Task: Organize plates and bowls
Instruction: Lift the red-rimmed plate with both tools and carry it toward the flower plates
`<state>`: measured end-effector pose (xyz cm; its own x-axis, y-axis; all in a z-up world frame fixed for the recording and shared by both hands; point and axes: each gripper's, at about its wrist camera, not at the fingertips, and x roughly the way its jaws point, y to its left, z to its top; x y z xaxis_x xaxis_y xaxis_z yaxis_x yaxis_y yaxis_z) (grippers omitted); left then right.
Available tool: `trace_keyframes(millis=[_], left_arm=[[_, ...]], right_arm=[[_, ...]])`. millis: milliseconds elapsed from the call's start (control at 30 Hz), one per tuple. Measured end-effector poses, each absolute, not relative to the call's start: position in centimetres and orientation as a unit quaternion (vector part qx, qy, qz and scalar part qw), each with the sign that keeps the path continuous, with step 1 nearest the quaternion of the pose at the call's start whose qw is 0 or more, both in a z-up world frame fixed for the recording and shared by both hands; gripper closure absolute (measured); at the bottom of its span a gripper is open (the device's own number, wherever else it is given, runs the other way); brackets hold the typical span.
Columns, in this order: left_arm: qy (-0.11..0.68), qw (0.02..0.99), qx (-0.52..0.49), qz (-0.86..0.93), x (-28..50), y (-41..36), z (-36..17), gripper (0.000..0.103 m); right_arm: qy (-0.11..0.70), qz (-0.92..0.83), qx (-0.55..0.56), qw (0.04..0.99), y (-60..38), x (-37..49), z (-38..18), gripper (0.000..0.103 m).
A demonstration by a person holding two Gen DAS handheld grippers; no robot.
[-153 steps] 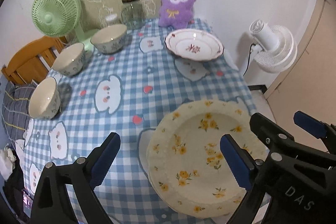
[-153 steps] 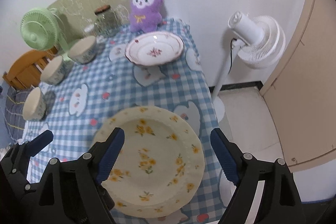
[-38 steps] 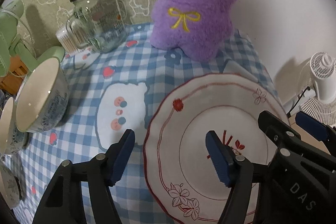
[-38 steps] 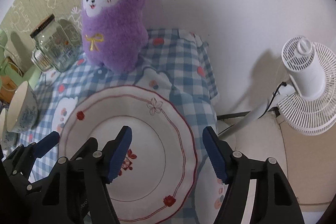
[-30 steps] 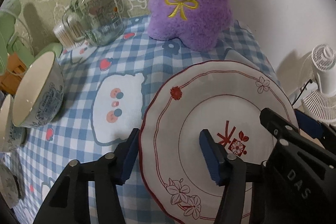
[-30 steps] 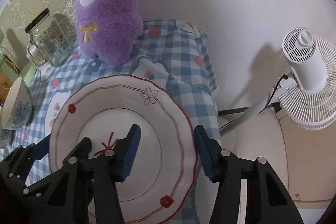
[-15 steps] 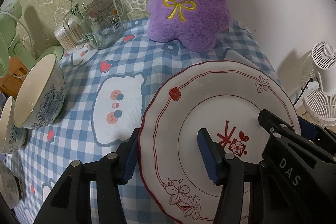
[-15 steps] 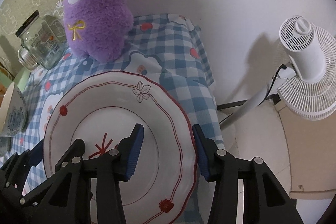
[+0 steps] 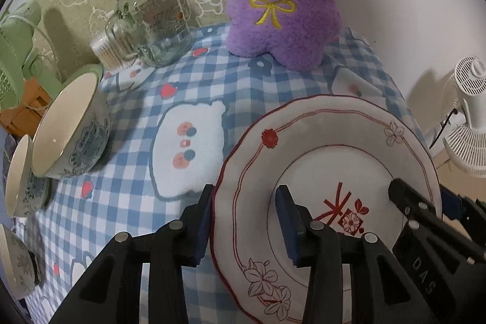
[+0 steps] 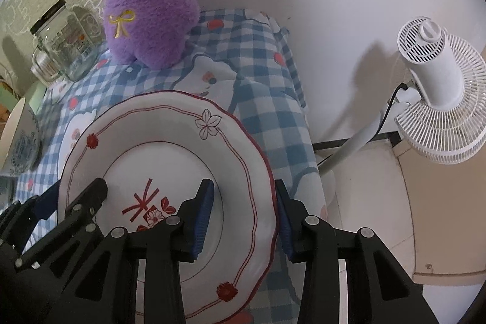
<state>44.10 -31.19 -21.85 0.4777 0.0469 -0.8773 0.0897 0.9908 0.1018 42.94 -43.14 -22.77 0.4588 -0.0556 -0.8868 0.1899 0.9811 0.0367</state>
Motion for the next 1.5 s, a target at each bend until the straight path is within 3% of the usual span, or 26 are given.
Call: trace_keyframes(millis=[700, 1500], left_arm=[[0.504, 0.860, 0.072, 0.000, 42.7, -31.0, -21.4, 0.062], [0.470, 0.882, 0.029, -0.002, 37.9, -27.8, -13.0, 0.062]], right_arm=[[0.513, -0.071, 0.056, 0.854, -42.6, 42.2, -22.4, 0.061], [0.457, -0.082, 0.041, 0.885, -39.6, 37.2, -12.8, 0.061]])
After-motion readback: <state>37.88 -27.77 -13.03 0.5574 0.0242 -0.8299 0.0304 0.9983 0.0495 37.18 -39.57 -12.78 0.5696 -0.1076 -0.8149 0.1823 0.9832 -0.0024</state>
